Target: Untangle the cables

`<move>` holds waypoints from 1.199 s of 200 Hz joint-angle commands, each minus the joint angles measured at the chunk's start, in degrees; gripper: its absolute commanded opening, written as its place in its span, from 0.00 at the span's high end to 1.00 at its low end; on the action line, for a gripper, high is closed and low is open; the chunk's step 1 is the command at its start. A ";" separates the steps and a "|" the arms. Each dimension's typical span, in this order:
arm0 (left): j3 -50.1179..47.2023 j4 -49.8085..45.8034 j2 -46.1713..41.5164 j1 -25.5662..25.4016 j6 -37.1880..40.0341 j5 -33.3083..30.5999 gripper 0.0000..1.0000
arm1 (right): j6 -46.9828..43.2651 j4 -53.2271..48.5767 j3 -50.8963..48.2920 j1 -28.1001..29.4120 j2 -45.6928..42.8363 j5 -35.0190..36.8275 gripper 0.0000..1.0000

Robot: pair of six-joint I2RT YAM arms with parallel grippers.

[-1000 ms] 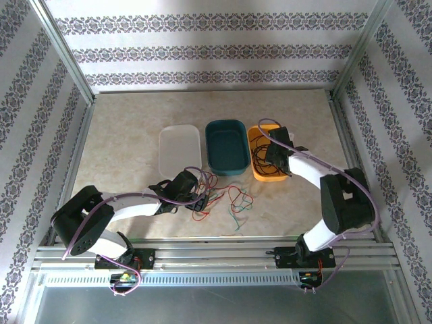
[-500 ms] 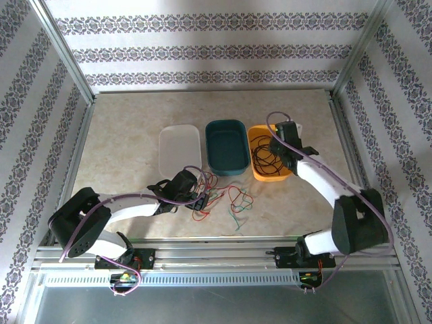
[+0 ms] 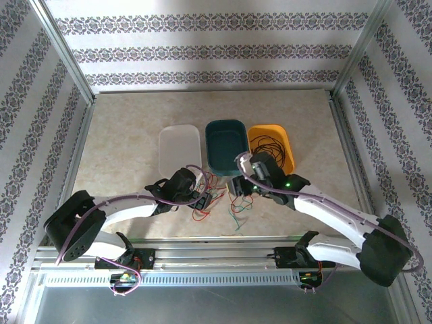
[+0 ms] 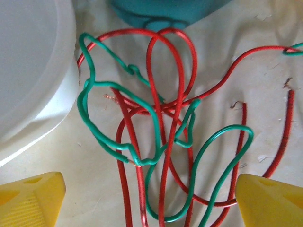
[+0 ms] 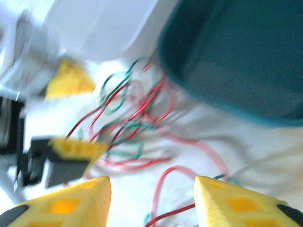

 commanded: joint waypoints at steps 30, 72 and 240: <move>1.25 0.79 -2.71 -0.77 1.86 -2.06 0.08 | -1.73 -0.07 1.20 1.56 10.14 -5.88 0.53; 0.13 -0.05 -4.73 -0.86 1.16 -2.02 0.08 | -2.90 1.39 1.70 0.12 14.26 -5.00 0.57; 4.34 6.24 -0.70 -2.79 5.02 5.23 0.05 | 2.53 5.41 8.39 -4.18 2.72 -30.22 1.00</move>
